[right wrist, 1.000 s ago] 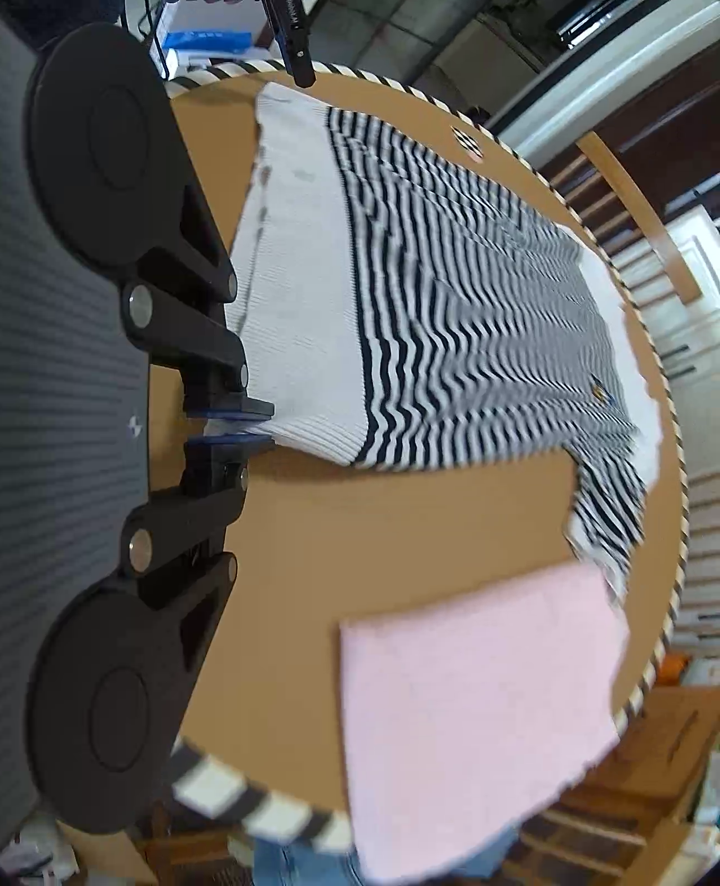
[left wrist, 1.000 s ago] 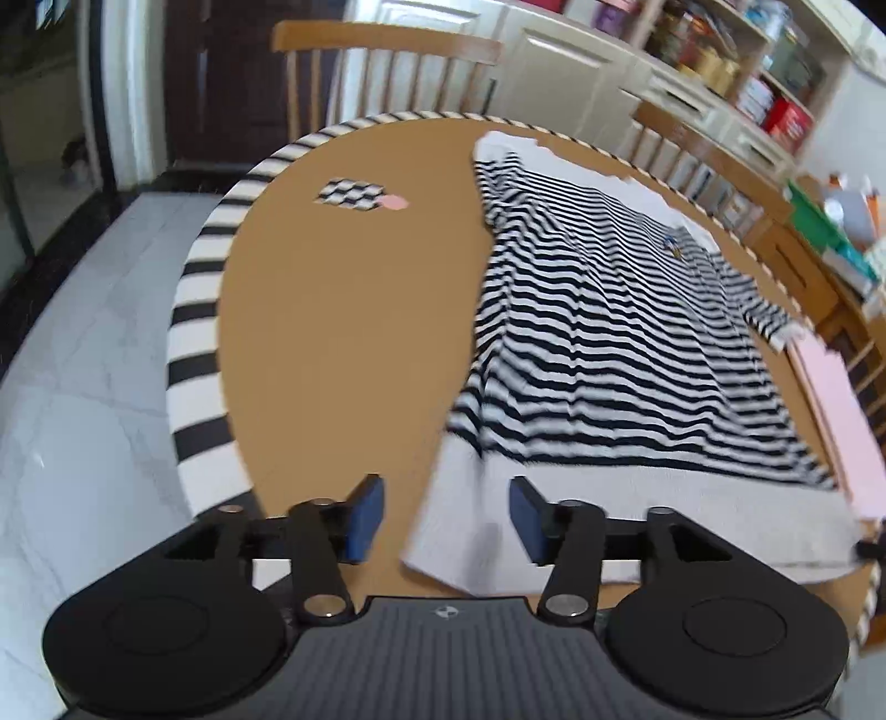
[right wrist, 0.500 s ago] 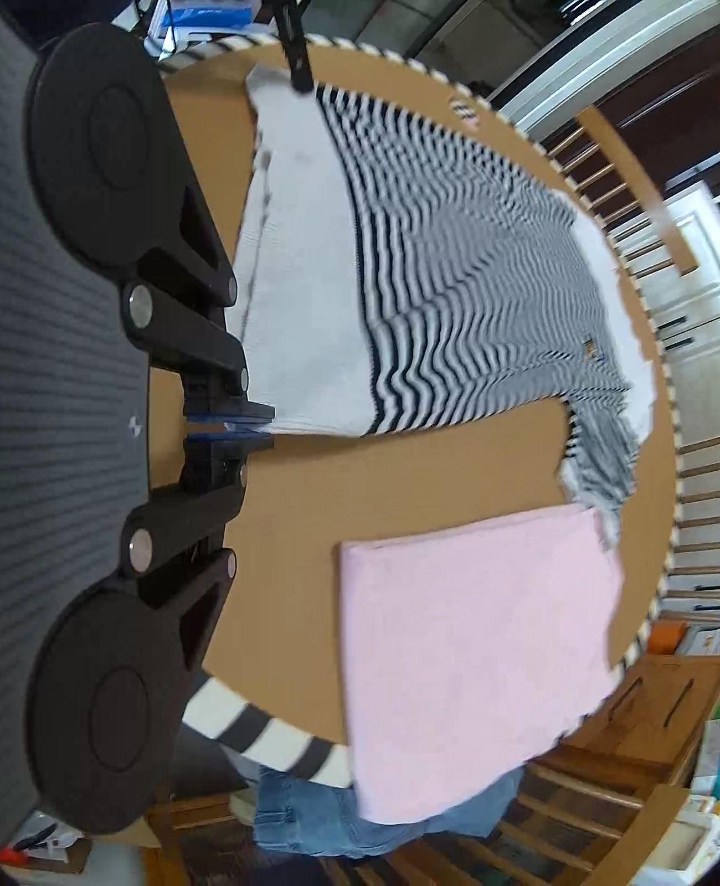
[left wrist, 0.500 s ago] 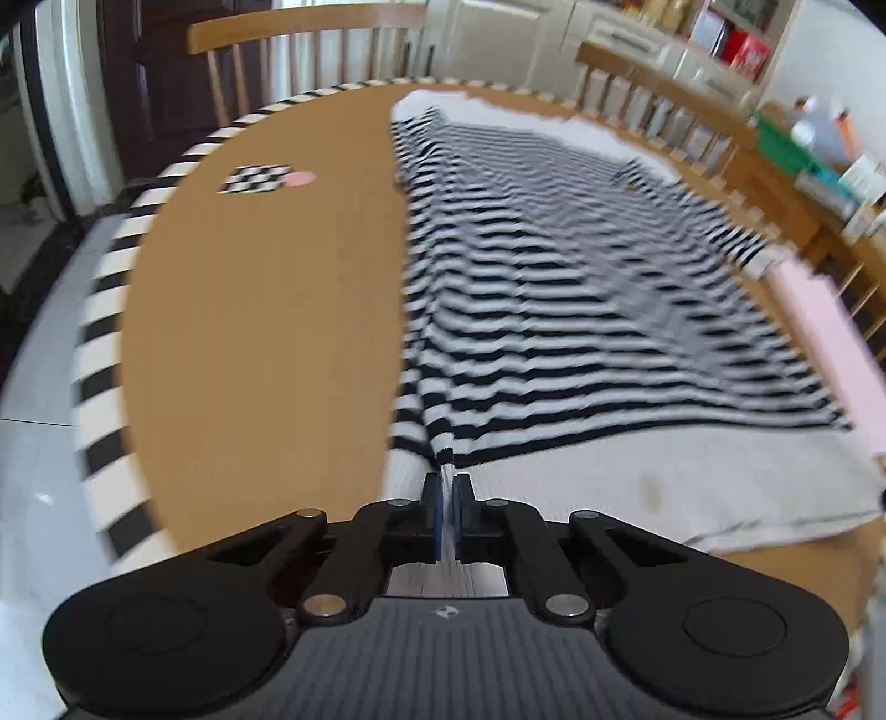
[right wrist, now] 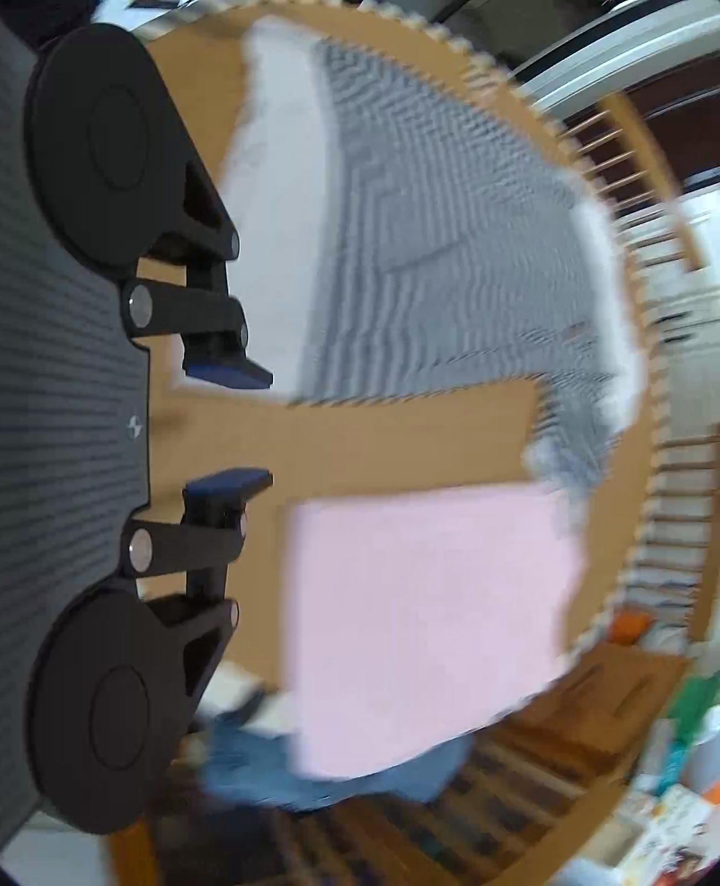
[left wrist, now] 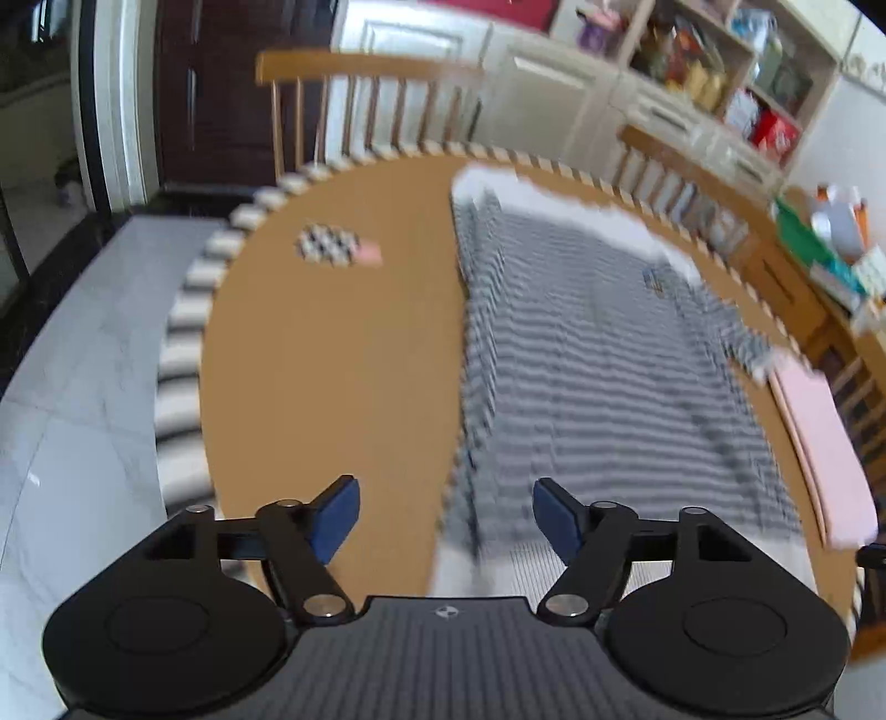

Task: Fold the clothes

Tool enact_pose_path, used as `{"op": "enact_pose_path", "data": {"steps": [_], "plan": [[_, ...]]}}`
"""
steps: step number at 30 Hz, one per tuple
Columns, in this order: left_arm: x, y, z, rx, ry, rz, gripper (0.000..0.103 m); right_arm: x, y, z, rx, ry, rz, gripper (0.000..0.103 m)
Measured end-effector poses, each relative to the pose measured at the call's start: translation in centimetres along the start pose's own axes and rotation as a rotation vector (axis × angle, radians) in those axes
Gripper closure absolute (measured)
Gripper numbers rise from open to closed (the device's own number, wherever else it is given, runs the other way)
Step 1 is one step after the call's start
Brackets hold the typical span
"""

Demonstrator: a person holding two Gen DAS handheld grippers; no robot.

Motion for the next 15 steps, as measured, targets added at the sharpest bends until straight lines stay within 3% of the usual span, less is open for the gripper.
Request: {"op": "enact_pose_path", "data": {"steps": [4,6,8,13,15], "plan": [[-5.2,5.7,-0.8,-0.008,-0.053,-0.025,0.039,-3.1,7.3,5.3,0.072,0.092,-0.116,0.061],[-8.4,8.1,-1.5,-0.040,-0.084,-0.013,0.052,-5.5,10.7,9.5,0.151,0.130,-0.153,0.061],[-11.7,10.1,-2.0,-0.071,-0.096,0.010,0.057,-8.3,13.7,14.0,0.244,0.160,-0.171,0.061],[-16.9,15.3,-1.8,-0.118,-0.078,0.000,0.057,-15.5,19.8,23.9,0.473,0.118,-0.189,0.061],[-17.4,17.3,-0.7,-0.116,-0.074,-0.016,0.064,-17.5,21.4,27.0,0.539,0.115,-0.192,0.061]]}}
Point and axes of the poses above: each gripper's, at about its wrist camera, not at the fingertips, and x roughly against the way its jaws point, z to its left, y to its top, the point moved 10 cm from there along -x, roughly the way its jaws point, and after that the axes turned 12 degrees about x, right-handed, at the moved point
